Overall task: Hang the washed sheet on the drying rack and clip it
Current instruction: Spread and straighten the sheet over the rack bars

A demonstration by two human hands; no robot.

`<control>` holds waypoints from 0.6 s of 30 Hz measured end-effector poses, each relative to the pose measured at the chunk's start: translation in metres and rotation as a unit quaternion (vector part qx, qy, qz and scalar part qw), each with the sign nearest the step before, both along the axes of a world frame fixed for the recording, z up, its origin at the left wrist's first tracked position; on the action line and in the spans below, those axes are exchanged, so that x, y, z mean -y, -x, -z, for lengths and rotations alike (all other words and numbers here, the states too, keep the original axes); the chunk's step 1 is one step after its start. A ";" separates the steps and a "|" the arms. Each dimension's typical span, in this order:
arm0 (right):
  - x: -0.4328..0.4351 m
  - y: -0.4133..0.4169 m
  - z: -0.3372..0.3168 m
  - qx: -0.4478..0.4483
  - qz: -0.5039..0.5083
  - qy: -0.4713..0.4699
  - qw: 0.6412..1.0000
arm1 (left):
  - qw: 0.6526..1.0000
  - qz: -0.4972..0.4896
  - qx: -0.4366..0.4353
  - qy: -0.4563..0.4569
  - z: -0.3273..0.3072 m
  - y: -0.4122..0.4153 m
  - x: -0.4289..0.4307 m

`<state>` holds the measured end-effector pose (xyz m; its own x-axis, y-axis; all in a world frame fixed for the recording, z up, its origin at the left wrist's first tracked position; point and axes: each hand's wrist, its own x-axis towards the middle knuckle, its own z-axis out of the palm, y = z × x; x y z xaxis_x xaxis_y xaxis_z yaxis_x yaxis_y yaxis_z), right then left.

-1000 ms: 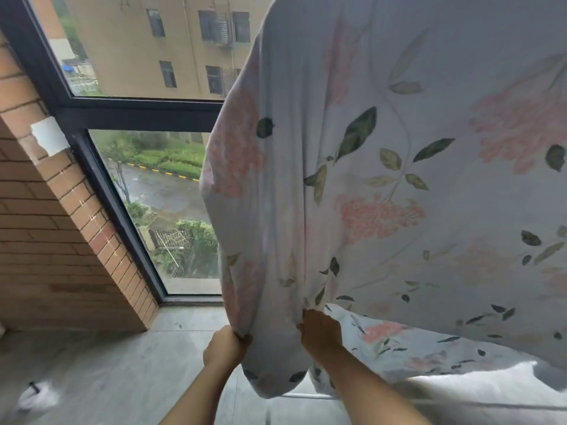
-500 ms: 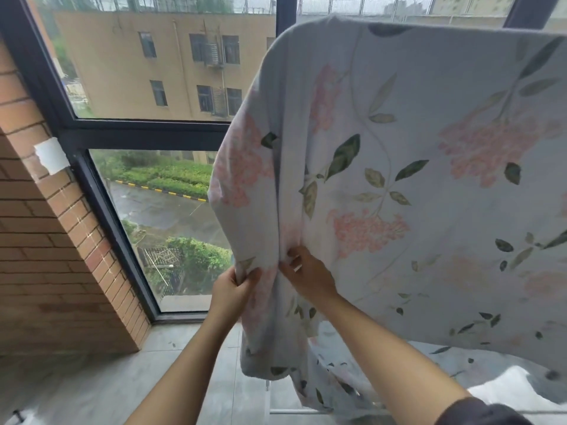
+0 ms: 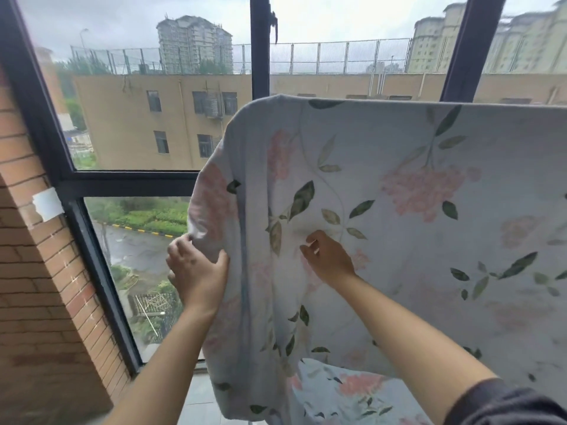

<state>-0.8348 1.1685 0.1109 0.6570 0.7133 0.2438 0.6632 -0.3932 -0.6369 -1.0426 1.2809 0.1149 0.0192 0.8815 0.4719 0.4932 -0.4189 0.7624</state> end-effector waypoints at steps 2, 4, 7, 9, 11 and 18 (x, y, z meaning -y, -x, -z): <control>0.013 -0.018 -0.004 -0.007 0.032 -0.001 0.999 | 0.995 -0.018 -0.047 -0.092 -0.003 -0.014 0.019; 0.034 -0.045 -0.004 -0.015 0.063 -0.003 0.998 | 0.986 0.009 -0.066 -0.151 -0.004 -0.039 0.043; 0.077 -0.094 0.007 -0.060 0.122 -0.004 0.991 | 0.987 0.119 -0.084 -0.066 0.007 -0.095 0.077; 0.110 -0.133 0.018 -0.129 0.165 -0.009 0.978 | 0.981 0.163 -0.094 0.048 0.023 -0.141 0.097; 0.143 -0.168 0.032 -0.195 0.199 -0.012 0.960 | 0.966 0.188 -0.091 0.153 0.037 -0.181 0.115; 0.200 -0.255 0.049 -0.222 0.271 -0.078 0.933 | 0.983 0.120 0.002 0.141 0.038 -0.276 0.145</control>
<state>-0.5802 0.9683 0.0622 0.9721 0.2251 -0.0657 0.0505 -0.4744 -0.8788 -0.7662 1.1360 0.0771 0.2404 0.9478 0.2094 0.4029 -0.2937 0.8668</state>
